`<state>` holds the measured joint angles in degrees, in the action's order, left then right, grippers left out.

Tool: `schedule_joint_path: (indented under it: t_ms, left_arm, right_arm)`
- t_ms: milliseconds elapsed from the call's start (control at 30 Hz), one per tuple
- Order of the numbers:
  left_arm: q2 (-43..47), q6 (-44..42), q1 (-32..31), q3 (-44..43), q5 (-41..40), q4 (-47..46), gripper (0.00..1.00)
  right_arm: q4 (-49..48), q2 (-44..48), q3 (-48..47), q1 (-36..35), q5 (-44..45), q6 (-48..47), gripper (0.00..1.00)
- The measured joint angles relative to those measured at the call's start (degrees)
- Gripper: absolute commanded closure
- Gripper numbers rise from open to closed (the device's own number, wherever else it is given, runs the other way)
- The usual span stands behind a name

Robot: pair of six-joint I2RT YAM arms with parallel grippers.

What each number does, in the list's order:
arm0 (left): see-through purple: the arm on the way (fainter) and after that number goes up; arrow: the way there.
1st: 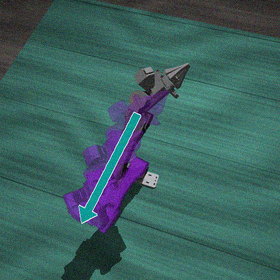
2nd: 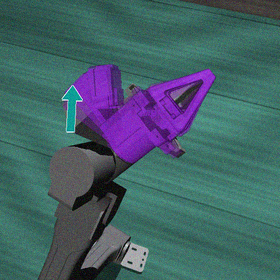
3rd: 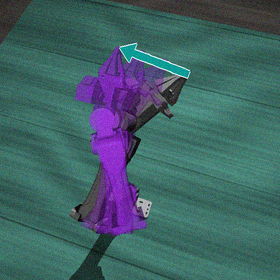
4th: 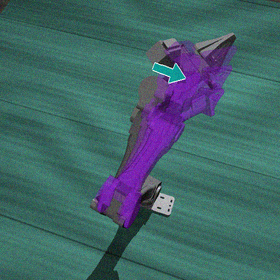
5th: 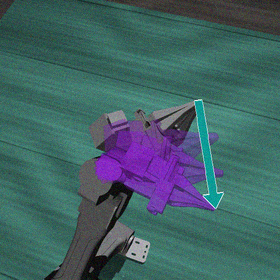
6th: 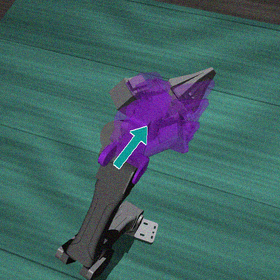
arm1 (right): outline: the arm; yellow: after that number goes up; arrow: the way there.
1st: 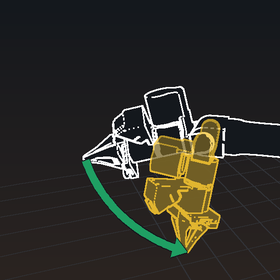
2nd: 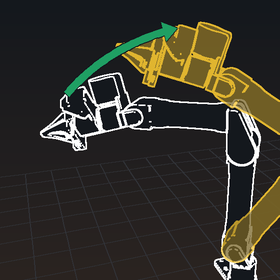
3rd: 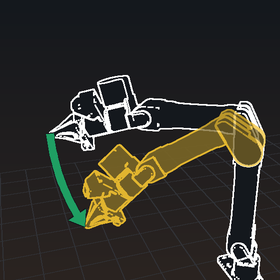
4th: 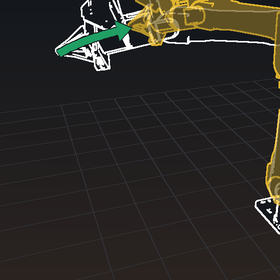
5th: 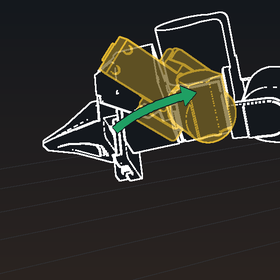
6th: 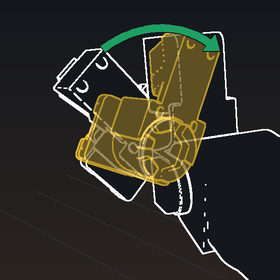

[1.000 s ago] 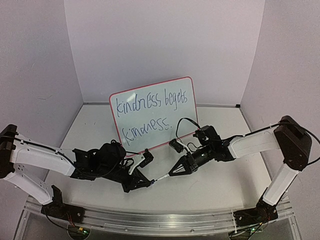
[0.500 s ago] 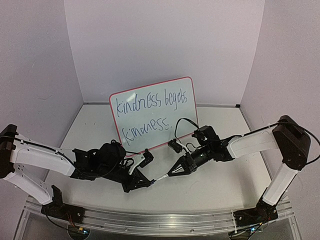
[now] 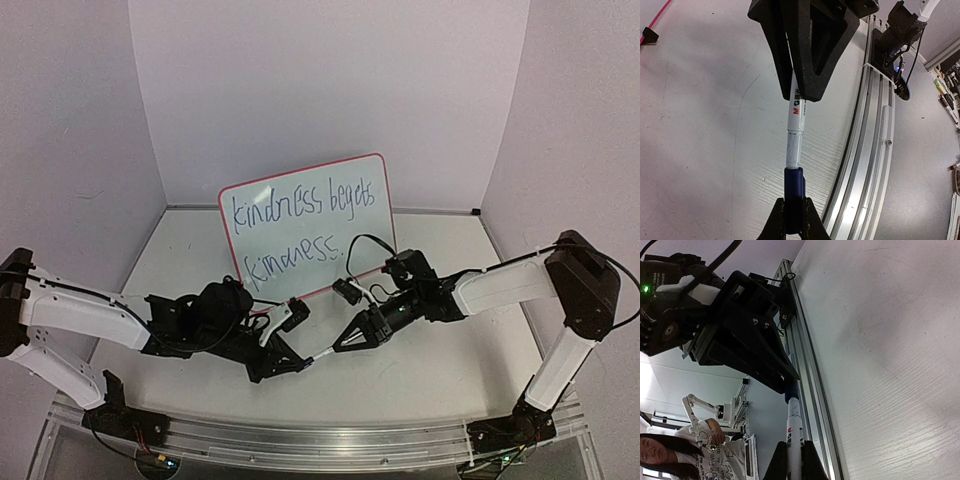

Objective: Write a sentence on the whiteboard
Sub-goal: Insert the whiteboard marker into the pen cap.

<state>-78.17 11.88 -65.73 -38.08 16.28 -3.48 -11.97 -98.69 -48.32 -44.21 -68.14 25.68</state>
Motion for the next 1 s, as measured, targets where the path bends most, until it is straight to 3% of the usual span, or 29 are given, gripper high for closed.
schedule_joint_path:
  t_ms: [600,633,867,1000]
  left_arm:
    - [-0.02,-1.99,0.00,-4.85,0.54,-0.62,1.00]
    - [-0.02,-2.04,0.00,-5.13,0.54,-0.62,0.97]
    - [2.17,-1.51,0.00,-4.78,-0.33,0.61,0.46]
    - [6.90,0.04,0.02,-2.71,-1.43,1.22,0.34]
  right_arm:
    - [-0.62,-0.27,-0.98,-0.59,-2.01,0.06,1.00]
    - [-0.64,-0.27,-0.98,-0.59,-1.97,0.06,1.00]
    - [-0.91,-0.24,-0.98,-0.59,-1.11,0.04,1.00]
    - [-1.08,-0.22,-0.98,-0.59,-0.90,0.06,1.00]
